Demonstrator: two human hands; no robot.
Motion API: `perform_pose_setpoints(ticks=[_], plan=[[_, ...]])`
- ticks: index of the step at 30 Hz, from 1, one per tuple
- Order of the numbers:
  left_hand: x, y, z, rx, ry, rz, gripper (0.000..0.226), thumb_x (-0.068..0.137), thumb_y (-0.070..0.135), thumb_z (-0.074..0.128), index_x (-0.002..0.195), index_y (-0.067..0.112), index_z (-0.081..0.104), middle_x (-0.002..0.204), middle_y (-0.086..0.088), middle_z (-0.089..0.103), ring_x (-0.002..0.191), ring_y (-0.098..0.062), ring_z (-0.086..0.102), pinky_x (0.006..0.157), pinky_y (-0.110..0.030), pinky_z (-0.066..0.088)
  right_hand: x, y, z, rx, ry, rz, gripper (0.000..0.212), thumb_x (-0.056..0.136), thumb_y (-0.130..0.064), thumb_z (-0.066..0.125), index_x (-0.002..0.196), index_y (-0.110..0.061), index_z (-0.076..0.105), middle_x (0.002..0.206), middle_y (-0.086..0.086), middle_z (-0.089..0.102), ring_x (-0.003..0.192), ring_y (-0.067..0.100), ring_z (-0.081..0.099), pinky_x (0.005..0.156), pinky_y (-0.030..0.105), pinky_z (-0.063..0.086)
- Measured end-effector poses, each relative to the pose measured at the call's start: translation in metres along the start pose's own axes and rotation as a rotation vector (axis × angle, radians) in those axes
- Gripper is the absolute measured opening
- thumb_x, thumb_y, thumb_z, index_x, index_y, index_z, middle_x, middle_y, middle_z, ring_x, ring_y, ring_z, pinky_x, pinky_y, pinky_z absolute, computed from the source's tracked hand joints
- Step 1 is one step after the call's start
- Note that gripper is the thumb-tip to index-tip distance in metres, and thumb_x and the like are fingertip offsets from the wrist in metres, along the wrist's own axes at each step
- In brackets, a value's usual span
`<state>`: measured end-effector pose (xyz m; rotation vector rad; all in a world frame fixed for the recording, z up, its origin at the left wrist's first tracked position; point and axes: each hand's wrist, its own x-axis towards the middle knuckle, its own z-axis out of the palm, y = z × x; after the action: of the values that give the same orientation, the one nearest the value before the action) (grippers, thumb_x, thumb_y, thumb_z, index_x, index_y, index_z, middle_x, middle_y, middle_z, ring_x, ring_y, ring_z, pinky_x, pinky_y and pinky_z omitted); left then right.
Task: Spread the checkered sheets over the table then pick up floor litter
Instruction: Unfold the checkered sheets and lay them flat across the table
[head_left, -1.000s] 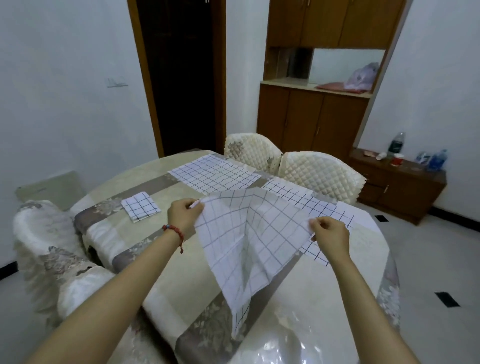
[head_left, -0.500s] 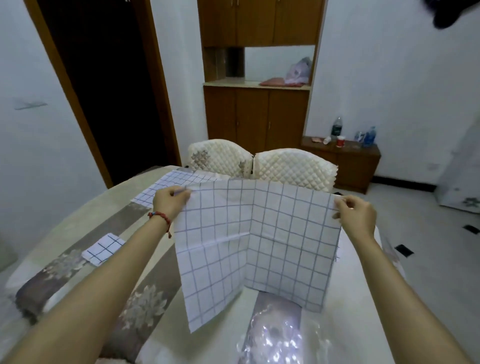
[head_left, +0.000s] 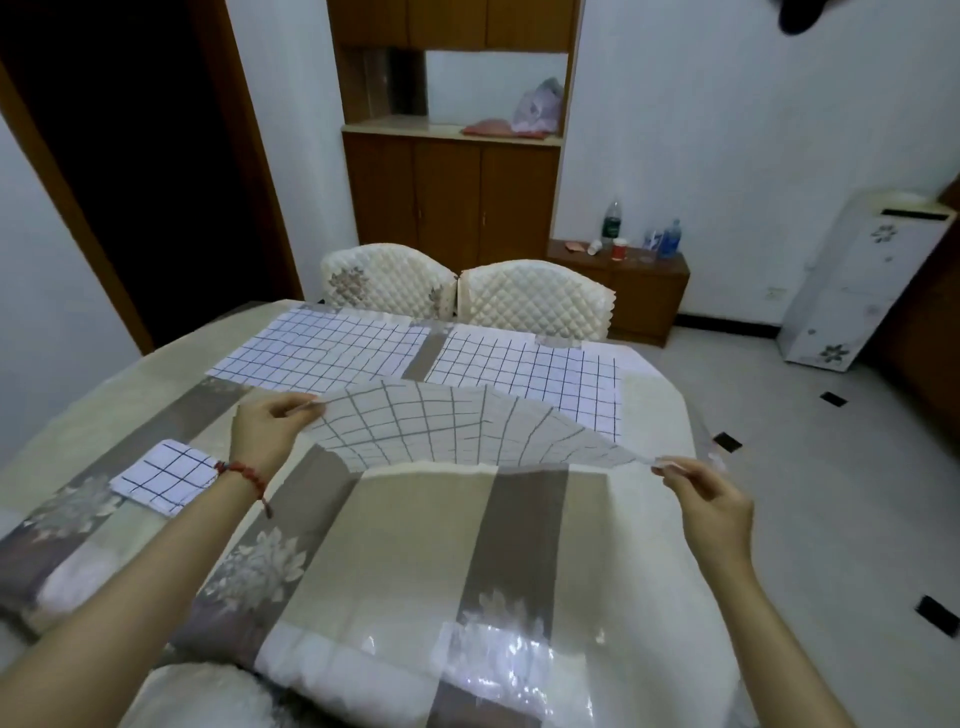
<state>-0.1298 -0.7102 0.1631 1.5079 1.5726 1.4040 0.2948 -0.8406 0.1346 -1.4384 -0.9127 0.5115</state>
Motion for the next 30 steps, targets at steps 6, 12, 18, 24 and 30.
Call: perform_pose_setpoints(ticks=[6,12,18,24,30], plan=[[-0.067,-0.038,-0.001,0.254,-0.010,-0.054,0.016,0.071,-0.007,0.068,0.086,-0.001,0.073,0.076,-0.007,0.066,0.069,0.012,0.058,0.062,0.006,0.037,-0.052,0.065,-0.024,-0.067,-0.092,0.200,0.032,0.079,0.004,0.063,0.069,-0.026,0.070,0.077,-0.010,0.073,0.070,-0.010,0.064,0.067,0.001,0.047],[-0.102,-0.080,0.000,0.404,-0.067,-0.211,0.018,0.070,-0.011,0.066,0.082,-0.001,0.074,0.099,-0.022,0.070,0.096,-0.037,0.062,0.064,0.007,0.032,-0.073,0.097,-0.032,-0.207,-0.189,0.305,0.028,0.079,0.001,0.066,0.069,-0.026,0.070,0.082,0.000,0.073,0.070,-0.015,0.062,0.065,-0.003,0.043],[-0.102,-0.109,-0.002,0.516,-0.196,-0.395,0.022,0.075,-0.014,0.057,0.082,-0.001,0.074,0.123,-0.027,0.059,0.122,-0.039,0.049,0.100,-0.039,0.039,-0.084,0.114,-0.024,-0.285,-0.345,0.426,0.024,0.080,0.005,0.059,0.078,-0.015,0.072,0.085,0.007,0.073,0.074,0.019,0.070,0.063,0.012,0.050],[-0.079,-0.127,-0.001,0.606,-0.208,-0.428,0.026,0.083,-0.004,0.052,0.101,0.004,0.070,0.126,-0.023,0.058,0.113,-0.035,0.055,0.094,-0.034,0.042,-0.075,0.123,0.002,-0.484,-0.193,0.441,0.022,0.085,-0.003,0.052,0.089,-0.012,0.071,0.097,0.011,0.072,0.081,0.026,0.061,0.073,0.029,0.046],[-0.039,-0.139,0.028,0.574,-0.250,-0.444,0.021,0.089,0.007,0.050,0.093,-0.002,0.068,0.094,-0.027,0.066,0.090,-0.037,0.060,0.074,-0.032,0.041,-0.036,0.128,0.053,-0.613,-0.126,0.455,0.027,0.090,-0.014,0.049,0.111,-0.004,0.064,0.113,0.016,0.065,0.100,0.032,0.058,0.078,0.031,0.038]])
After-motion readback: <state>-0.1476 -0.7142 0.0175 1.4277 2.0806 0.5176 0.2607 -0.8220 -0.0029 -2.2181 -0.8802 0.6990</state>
